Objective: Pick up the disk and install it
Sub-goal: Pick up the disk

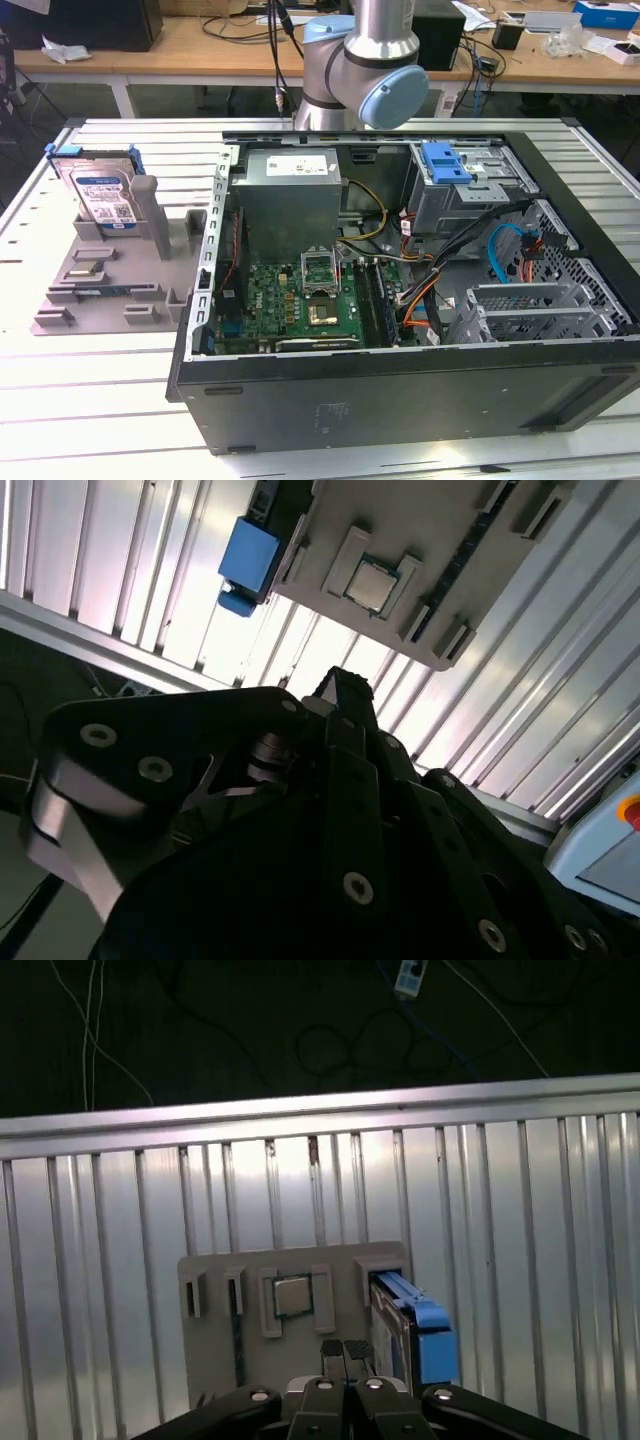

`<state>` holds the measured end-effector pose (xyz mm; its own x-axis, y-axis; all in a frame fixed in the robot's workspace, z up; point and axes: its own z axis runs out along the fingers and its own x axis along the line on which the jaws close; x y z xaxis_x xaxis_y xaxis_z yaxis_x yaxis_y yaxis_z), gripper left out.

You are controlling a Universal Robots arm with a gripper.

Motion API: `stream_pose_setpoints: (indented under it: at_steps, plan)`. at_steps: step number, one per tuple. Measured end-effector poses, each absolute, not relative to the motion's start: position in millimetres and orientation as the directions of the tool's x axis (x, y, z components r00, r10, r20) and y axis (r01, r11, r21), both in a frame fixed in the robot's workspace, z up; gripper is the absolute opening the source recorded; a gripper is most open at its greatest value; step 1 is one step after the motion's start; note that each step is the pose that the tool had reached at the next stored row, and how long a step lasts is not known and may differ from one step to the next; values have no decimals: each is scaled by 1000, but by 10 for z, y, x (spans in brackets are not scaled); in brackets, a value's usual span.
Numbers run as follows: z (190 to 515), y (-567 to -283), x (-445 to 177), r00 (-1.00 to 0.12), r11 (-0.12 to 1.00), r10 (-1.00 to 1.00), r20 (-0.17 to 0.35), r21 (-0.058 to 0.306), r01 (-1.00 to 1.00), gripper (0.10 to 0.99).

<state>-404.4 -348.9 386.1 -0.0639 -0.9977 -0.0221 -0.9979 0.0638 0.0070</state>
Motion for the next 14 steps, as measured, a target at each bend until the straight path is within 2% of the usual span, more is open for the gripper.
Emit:
stream_pose_setpoints:
  at_steps: [6, 12, 13, 14]
  plan:
    - [3861, -3489, -4044, 39, -39, -999, -22, 7, -999, 106]
    - [3861, -3489, -4044, 46, -47, -999, -22, 7, -999, 106]
    - [3861, -3489, -4044, 46, -47, -999, -22, 7, -999, 114]
    - [3862, -3489, -4044, 46, -47, -999, -22, 7, -999, 169]
